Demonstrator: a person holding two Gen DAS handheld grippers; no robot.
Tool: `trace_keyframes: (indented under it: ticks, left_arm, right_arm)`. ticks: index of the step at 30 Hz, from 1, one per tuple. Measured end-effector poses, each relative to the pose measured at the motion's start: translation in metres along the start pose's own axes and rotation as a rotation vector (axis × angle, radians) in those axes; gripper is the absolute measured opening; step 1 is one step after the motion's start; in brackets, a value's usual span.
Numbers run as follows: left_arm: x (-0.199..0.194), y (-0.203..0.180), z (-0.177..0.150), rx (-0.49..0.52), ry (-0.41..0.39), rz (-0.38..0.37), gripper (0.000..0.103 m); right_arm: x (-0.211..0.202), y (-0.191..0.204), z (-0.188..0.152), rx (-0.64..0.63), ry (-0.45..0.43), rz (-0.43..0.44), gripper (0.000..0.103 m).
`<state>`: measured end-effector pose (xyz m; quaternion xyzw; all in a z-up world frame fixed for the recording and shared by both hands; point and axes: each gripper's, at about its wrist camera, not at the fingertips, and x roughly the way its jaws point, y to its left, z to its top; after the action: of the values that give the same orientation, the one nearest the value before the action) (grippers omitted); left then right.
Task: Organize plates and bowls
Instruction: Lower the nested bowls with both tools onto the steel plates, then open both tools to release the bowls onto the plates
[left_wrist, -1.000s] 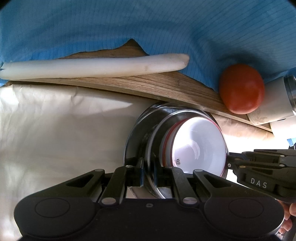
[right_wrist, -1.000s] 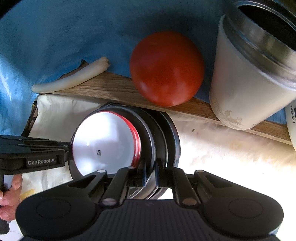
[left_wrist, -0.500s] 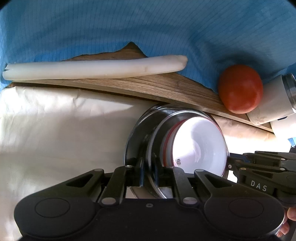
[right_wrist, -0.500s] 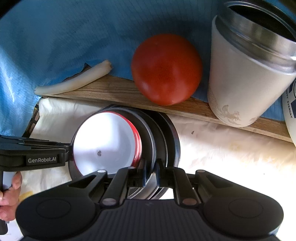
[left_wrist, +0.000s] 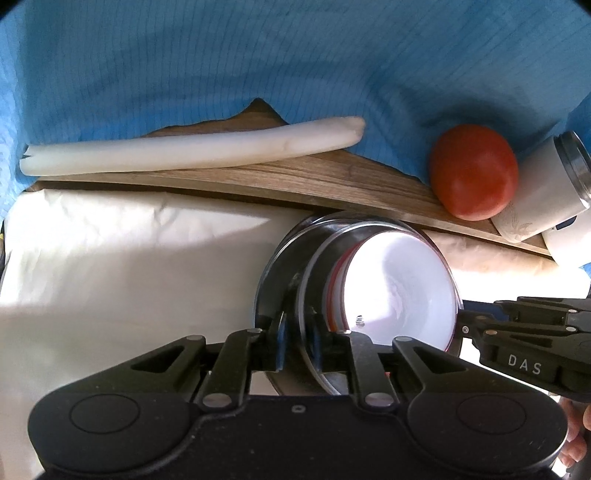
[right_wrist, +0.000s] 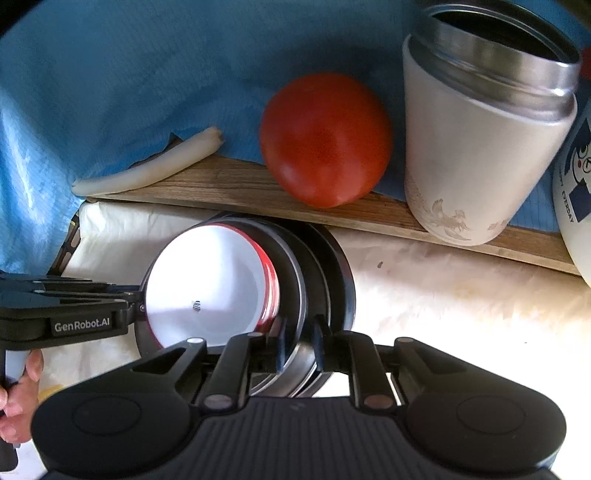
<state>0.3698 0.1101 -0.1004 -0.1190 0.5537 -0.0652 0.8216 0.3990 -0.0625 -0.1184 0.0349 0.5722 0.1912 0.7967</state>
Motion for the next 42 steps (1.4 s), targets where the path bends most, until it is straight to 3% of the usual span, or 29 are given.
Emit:
trace_keyframes:
  ticks: [9,10,15,16,17,20,31,32,33,35,38,42]
  left_arm:
    - [-0.005,0.004,-0.001,-0.013,-0.013,0.001,0.022]
    - [-0.006,0.004,-0.002,-0.014,-0.015,0.002,0.022]
    - [-0.009,0.004,-0.003,-0.017,-0.019,0.007,0.024]
    - [-0.009,0.004,-0.003,-0.017,-0.019,0.01,0.025]
    - [-0.009,0.003,-0.003,-0.018,-0.02,0.011,0.026]
    - [-0.011,0.003,-0.003,-0.02,-0.023,0.014,0.027]
    - [-0.015,0.004,-0.01,-0.038,-0.044,0.015,0.03]
    - [-0.015,0.004,-0.01,-0.039,-0.048,0.02,0.038]
    - [-0.016,0.004,-0.011,-0.04,-0.05,0.05,0.056]
    - [-0.016,0.006,-0.015,-0.044,-0.065,0.101,0.071]
    - [-0.019,0.015,-0.022,-0.087,-0.069,0.062,0.077]
    - [-0.022,0.018,-0.029,-0.111,-0.08,0.062,0.085]
  right_arm:
    - [-0.004,-0.002,-0.001,0.012,-0.014,-0.003,0.022]
    - [-0.005,-0.002,-0.002,0.009,-0.02,-0.02,0.029]
    - [-0.009,-0.006,-0.004,0.025,-0.04,-0.022,0.036]
    - [-0.01,-0.006,-0.004,0.022,-0.043,-0.051,0.051]
    - [-0.011,-0.007,-0.006,0.018,-0.048,-0.062,0.058]
    - [-0.014,-0.016,-0.009,0.062,-0.051,-0.026,0.062]
    - [-0.022,-0.015,-0.021,0.058,-0.086,-0.043,0.073]
    - [-0.023,-0.015,-0.021,0.056,-0.089,-0.046,0.074]
    - [-0.023,-0.015,-0.022,0.053,-0.092,-0.049,0.076]
    - [-0.024,-0.015,-0.023,0.05,-0.097,-0.053,0.082]
    - [-0.027,-0.015,-0.025,0.047,-0.105,-0.041,0.086]
    - [-0.032,-0.014,-0.028,0.032,-0.124,-0.031,0.089]
